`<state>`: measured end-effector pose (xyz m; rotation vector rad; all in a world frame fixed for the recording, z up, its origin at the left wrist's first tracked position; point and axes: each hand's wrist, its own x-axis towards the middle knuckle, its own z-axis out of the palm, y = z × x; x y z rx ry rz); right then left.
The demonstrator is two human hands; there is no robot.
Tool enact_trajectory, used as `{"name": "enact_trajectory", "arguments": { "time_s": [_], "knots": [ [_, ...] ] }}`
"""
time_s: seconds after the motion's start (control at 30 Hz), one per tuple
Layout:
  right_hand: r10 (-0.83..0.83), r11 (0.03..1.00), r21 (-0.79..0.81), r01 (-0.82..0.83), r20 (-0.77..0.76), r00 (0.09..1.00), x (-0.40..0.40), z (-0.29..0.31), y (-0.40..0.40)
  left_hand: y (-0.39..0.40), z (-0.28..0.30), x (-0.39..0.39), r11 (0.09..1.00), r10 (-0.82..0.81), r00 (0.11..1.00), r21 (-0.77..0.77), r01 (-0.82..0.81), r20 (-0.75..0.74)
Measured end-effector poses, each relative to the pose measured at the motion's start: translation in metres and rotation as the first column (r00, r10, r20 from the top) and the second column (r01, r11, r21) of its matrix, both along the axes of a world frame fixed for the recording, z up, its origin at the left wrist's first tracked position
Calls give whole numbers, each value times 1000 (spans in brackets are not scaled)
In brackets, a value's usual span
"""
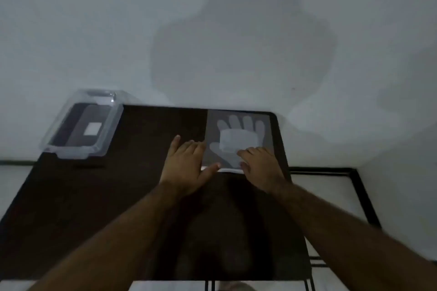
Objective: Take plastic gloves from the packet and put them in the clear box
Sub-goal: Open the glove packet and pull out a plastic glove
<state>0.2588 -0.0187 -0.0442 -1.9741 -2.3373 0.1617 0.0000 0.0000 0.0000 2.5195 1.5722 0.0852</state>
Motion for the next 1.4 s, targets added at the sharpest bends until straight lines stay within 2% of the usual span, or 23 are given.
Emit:
{"name": "enact_trajectory", "arguments": {
  "time_s": [0.13, 0.2, 0.47, 0.67, 0.83, 0.97, 1.17, 1.4],
  "knots": [
    [56, 974, -224, -40, 63, 996, 16, -26, 16, -15, -33, 25, 989, 8, 998, -144, -16, -55],
    [92, 955, -286, -75, 48, 995, 20, -35, 25, -19, -43, 36, 979, 18, 998, -202, -29, -59],
    [220, 909, -360, -208, -8, 975, 35, -46, 48, -22, -67, 67, 965, -4, 997, -263, -15, -73],
    [262, 905, -339, -257, -32, 964, 41, -49, 57, -24, -81, 87, 954, -18, 999, -300, 2, -50],
    [192, 913, -345, -219, -110, 975, 42, -56, 60, -17, -95, 103, 946, -21, 1000, -323, 25, 16],
    [124, 928, -333, -165, -142, 982, 45, -61, 61, -10, -106, 113, 945, -25, 1000, -327, 27, 10],
    [-114, 950, -313, 19, -287, 951, 44, -68, 59, -2, -113, 121, 953, 52, 999, -301, -47, 7],
    [-150, 974, -210, 83, -323, 935, 40, -75, 56, 22, -109, 130, 946, 147, 987, -282, -158, -61]
  ]
}}
